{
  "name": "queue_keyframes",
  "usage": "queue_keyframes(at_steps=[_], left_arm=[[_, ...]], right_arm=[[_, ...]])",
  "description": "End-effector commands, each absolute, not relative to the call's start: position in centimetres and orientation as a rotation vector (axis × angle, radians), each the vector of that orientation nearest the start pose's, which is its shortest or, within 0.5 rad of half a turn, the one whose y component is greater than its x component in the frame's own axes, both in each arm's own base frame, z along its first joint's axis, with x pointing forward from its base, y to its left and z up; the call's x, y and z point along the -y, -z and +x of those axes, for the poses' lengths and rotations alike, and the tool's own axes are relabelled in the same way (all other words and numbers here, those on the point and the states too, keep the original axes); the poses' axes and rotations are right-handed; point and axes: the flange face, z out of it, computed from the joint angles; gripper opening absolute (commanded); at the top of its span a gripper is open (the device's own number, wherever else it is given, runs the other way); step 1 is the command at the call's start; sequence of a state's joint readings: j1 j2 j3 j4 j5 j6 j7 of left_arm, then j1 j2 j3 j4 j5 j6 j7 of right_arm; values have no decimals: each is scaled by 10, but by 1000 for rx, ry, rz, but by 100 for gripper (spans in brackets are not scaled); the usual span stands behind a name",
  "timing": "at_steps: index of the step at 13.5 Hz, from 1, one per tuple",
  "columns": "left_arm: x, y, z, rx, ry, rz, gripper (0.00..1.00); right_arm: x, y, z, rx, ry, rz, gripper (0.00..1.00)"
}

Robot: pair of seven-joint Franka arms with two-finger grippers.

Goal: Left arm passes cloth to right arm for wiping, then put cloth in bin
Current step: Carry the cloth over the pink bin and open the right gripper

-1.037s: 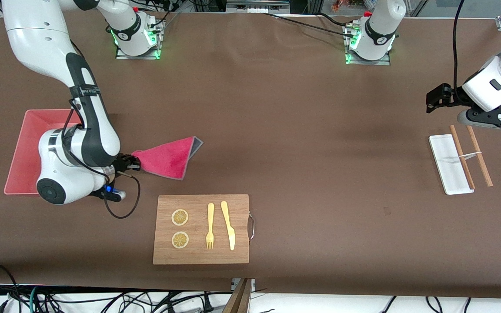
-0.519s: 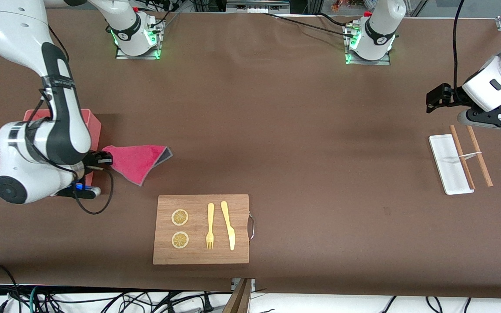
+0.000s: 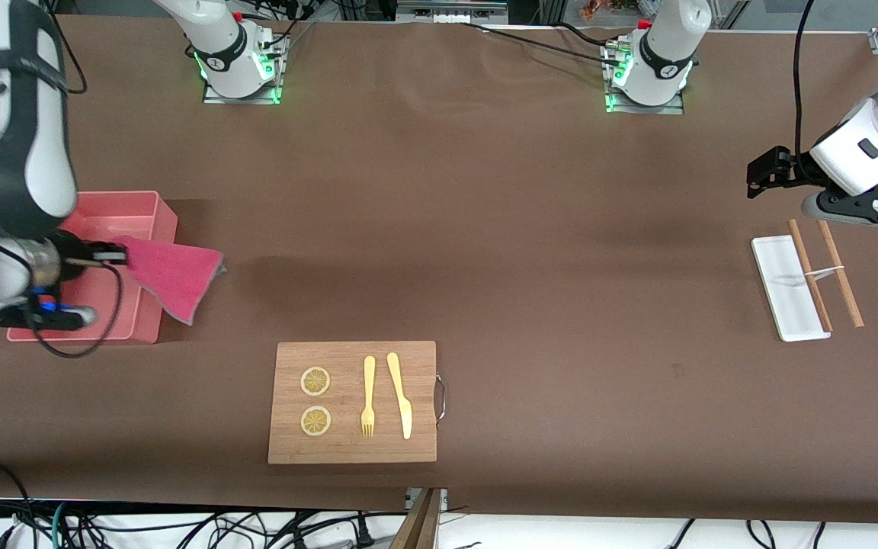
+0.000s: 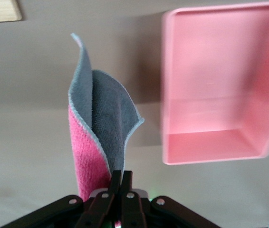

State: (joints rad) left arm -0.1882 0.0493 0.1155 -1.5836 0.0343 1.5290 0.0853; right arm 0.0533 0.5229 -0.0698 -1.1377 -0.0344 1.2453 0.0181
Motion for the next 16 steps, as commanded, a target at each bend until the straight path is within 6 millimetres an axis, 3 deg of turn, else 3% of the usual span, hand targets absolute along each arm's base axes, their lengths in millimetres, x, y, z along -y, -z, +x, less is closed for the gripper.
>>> queue_keyframes(at_steps=[1, 3, 5, 8, 11, 14, 16], left_arm=[[38, -593, 565, -267, -168, -3064, 100], [38, -594, 564, -267, -166, -3064, 100], [38, -594, 564, -267, -166, -3064, 100], [38, -593, 565, -267, -168, -3065, 100], [27, -593, 567, -236, -160, -3074, 100], [-8, -585, 572, -106, -177, -3204, 100], [-8, -584, 572, -107, -180, -3198, 100]], right_arm=[[46, -529, 631, 48, -642, -3176, 0], [81, -543, 615, 109, -636, -3181, 0], [113, -543, 609, 165, -662, -3218, 0], [174, -497, 606, 167, -662, -3250, 0], [180, -451, 609, 146, -671, -3249, 0], [177, -392, 609, 142, -616, -3247, 0], [169, -361, 609, 66, -562, -3253, 0]])
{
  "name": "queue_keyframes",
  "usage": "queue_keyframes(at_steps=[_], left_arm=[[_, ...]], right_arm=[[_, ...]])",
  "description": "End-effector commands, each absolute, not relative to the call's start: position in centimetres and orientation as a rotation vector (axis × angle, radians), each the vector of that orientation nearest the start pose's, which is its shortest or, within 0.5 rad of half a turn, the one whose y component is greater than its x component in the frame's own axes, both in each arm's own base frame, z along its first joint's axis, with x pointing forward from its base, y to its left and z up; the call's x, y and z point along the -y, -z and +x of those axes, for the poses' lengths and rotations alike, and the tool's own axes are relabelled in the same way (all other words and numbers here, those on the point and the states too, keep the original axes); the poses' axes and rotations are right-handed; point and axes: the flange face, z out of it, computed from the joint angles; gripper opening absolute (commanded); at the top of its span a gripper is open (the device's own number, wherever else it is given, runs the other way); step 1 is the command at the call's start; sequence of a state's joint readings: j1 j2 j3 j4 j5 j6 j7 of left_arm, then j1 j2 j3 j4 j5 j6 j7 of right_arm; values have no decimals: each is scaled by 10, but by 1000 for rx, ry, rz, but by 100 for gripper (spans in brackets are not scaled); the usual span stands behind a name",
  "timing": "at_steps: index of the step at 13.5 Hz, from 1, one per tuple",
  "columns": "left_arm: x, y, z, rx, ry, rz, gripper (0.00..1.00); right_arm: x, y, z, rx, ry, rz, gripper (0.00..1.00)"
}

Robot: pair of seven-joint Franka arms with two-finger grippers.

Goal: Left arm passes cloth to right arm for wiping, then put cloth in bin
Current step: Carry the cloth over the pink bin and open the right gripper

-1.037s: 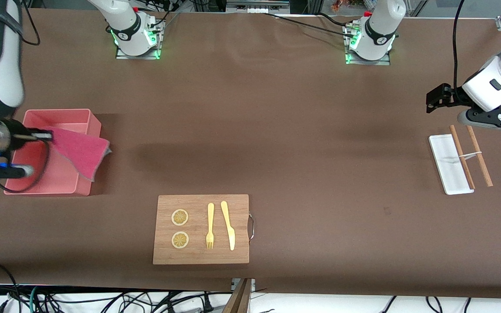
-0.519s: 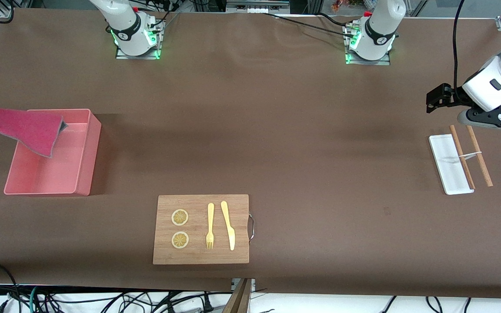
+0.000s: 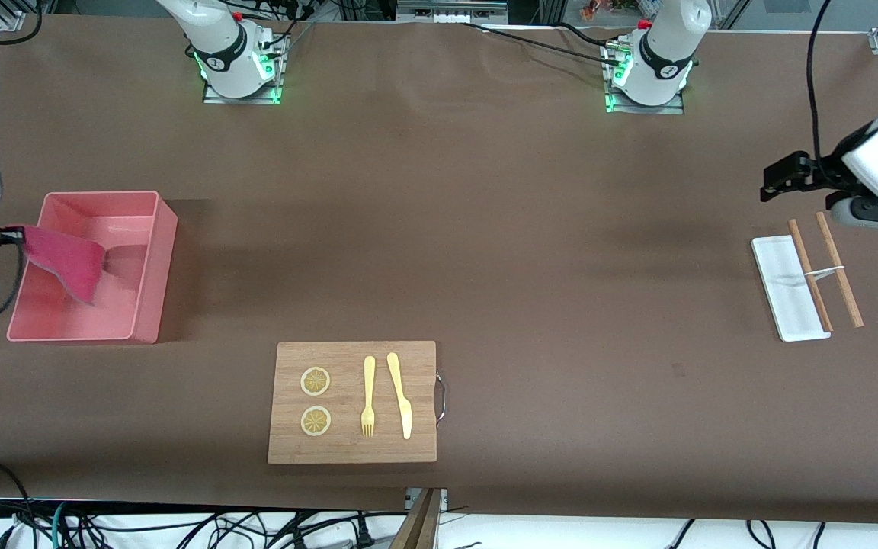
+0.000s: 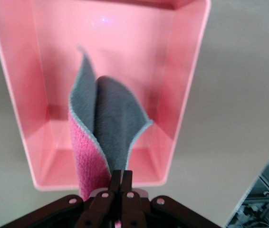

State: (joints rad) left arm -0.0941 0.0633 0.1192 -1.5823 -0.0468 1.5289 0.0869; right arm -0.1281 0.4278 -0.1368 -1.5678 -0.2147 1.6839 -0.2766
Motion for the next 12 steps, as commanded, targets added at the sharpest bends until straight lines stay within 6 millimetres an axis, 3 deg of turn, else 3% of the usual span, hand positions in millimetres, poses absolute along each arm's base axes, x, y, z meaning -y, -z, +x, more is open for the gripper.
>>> queue_keyframes(at_steps=[1, 3, 4, 5, 6, 8, 10, 12], left_arm=[[-7, -585, 572, -110, -177, -3199, 100], [-6, -584, 572, -112, -180, -3195, 100], [-5, -585, 572, -117, -178, -3195, 100], [-4, -584, 572, -120, -180, -3195, 100], [-4, -585, 572, -120, -178, -3195, 100], [-3, -584, 572, -125, -180, -3195, 100], [-2, -584, 572, -127, -180, -3195, 100], [0, -585, 571, -136, -179, -3179, 100]], right_arm=[[167, -353, 611, 65, -558, -3245, 0], [165, -330, 615, 57, -547, -3218, 0], [164, -322, 616, 61, -516, -3221, 6], [166, -322, 619, 60, -481, -3231, 95], [169, -334, 620, 52, -447, -3233, 100], [166, -378, 621, 39, -341, -3231, 100], [158, -436, 614, 26, -235, -3223, 100], [143, -481, 604, 34, -197, -3194, 100]])
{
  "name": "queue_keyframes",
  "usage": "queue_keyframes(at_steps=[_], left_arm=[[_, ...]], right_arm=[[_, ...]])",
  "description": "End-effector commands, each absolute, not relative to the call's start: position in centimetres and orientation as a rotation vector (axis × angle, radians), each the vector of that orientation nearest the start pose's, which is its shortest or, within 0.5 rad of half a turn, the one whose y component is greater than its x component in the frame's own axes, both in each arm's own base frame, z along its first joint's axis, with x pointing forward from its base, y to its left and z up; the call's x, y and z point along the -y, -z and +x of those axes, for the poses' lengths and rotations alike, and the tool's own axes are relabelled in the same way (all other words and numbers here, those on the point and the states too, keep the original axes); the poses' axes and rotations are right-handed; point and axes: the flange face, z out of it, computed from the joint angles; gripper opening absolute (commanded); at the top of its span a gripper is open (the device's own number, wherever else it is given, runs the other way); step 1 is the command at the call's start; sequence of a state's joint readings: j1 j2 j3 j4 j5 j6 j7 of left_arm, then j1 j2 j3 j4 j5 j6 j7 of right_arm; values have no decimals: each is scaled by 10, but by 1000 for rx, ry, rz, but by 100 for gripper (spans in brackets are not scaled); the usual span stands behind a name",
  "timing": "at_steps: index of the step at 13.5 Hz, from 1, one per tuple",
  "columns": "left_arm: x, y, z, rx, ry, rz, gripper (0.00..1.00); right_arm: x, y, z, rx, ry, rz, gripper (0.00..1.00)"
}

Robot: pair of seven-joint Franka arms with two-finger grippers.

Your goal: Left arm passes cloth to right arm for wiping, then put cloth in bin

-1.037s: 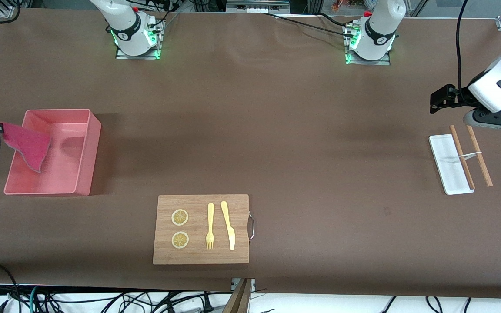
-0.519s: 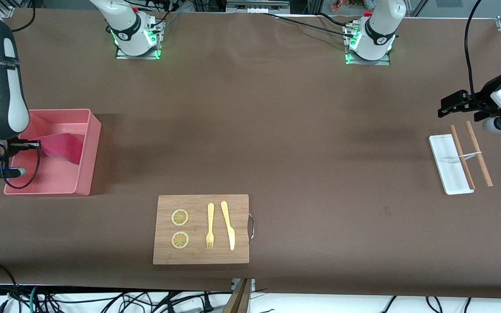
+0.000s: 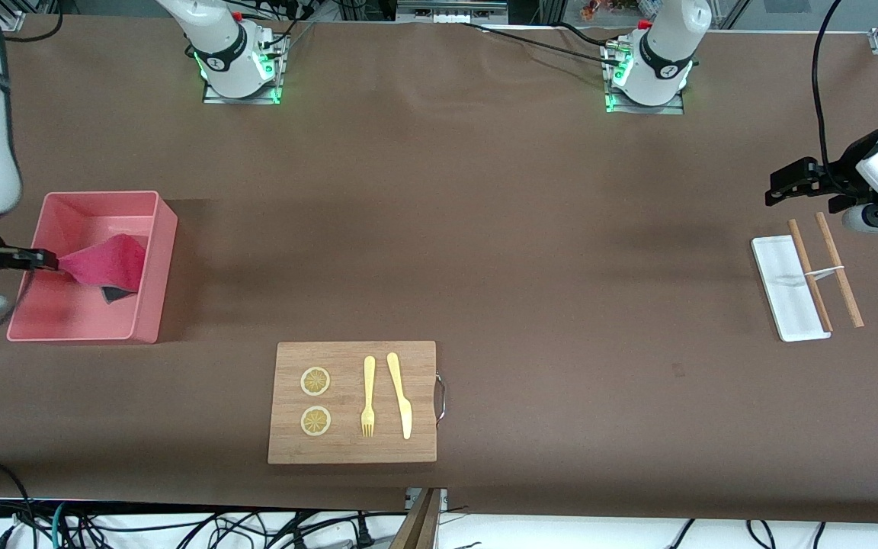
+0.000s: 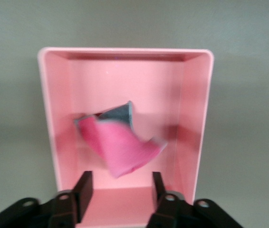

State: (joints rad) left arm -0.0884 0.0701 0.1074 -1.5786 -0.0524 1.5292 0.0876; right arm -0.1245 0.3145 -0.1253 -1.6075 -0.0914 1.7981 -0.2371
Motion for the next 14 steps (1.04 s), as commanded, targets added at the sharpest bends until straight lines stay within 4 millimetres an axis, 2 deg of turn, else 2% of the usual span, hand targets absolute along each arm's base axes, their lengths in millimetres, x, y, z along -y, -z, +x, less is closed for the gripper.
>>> queue_keyframes(at_steps=[1, 3, 6, 7, 8, 9, 12, 14], left_arm=[[0, -585, 571, -145, -179, -3160, 100], [6, -585, 571, -160, -180, -3157, 100], [7, -585, 571, -162, -180, -3156, 100], [7, -585, 571, -162, -180, -3156, 100], [6, -585, 571, -160, -180, -3157, 100], [6, -585, 571, -160, -180, -3157, 100], [6, -585, 571, -160, -180, -3157, 100], [6, -585, 571, -160, -180, -3157, 100]], right_arm=[[131, -501, 596, 53, -190, -3178, 100], [99, -542, 582, 125, -165, -3170, 100], [46, -581, 564, 276, -200, -3165, 100], [40, -595, 561, 291, -218, -3159, 100], [38, -617, 563, 297, -146, -3165, 100], [36, -628, 564, 308, -104, -3168, 100], [35, -638, 557, 300, -88, -3174, 100], [33, -634, 555, 248, -137, -3165, 100]])
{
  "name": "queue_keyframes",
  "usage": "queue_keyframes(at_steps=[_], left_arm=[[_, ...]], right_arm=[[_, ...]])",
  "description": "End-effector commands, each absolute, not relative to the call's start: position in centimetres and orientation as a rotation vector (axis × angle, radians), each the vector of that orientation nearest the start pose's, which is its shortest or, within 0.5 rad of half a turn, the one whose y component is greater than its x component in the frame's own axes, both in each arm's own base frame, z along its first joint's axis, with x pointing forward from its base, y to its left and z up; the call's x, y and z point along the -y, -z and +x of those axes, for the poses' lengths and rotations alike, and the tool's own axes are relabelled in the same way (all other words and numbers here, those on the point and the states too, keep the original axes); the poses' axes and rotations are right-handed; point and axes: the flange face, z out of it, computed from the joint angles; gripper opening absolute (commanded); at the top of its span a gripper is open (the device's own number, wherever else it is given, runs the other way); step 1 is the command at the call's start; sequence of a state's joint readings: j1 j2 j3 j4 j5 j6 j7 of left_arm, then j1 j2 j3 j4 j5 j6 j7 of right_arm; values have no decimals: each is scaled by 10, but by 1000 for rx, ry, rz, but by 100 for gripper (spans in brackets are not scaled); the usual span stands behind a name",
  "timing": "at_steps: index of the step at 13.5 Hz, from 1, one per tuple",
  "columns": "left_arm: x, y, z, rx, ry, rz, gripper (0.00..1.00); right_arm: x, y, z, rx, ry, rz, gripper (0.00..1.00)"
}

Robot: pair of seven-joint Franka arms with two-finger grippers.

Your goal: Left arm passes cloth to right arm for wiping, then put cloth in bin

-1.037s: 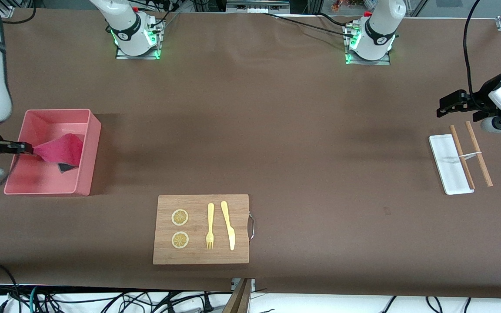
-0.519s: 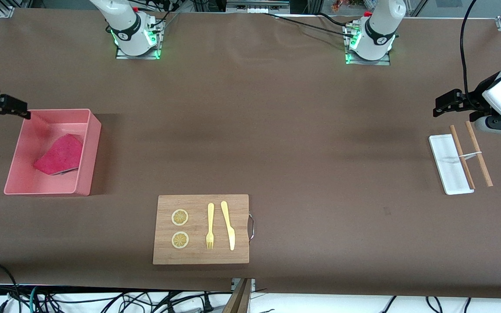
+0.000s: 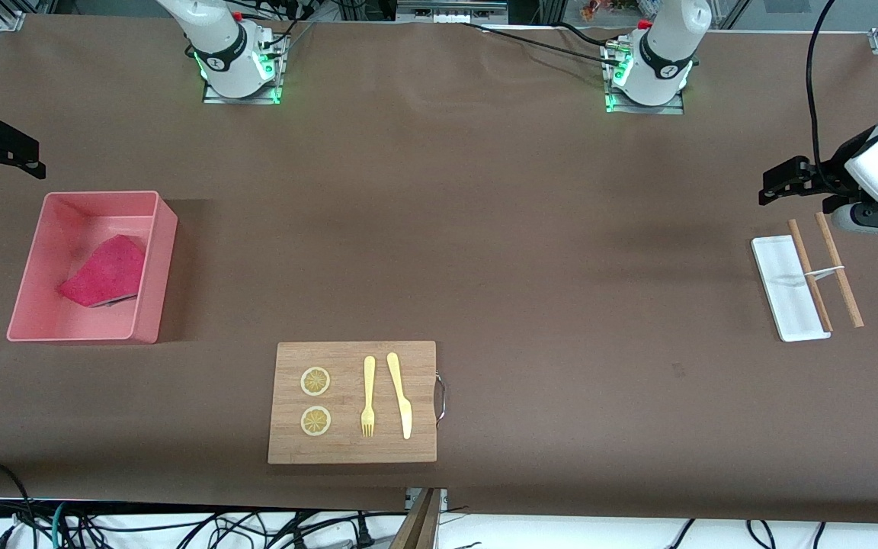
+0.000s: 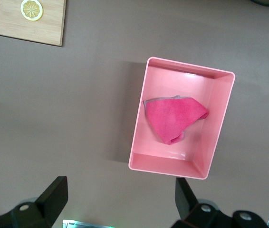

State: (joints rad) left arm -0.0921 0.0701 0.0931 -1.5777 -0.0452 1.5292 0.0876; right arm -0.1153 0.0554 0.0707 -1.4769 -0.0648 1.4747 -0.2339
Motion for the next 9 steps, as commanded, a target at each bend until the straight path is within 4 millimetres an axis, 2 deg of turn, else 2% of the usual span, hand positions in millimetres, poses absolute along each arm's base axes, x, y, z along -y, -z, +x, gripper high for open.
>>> queue_keyframes(at_steps=[1, 2, 3, 6, 9], left_arm=[[6, -585, 571, -160, -180, -3157, 100], [6, -585, 571, -160, -180, -3157, 100], [6, -585, 571, -160, -180, -3157, 100], [6, -585, 571, -160, -180, -3157, 100], [6, -585, 571, -160, -180, -3158, 100]], right_arm=[[25, -633, 552, 90, -159, -3169, 100], [21, -633, 552, -64, -160, -3152, 100], [17, -632, 551, -97, -175, -3138, 100], [20, -623, 556, -87, -204, -3133, 100], [22, -626, 558, 7, -190, -3139, 100]])
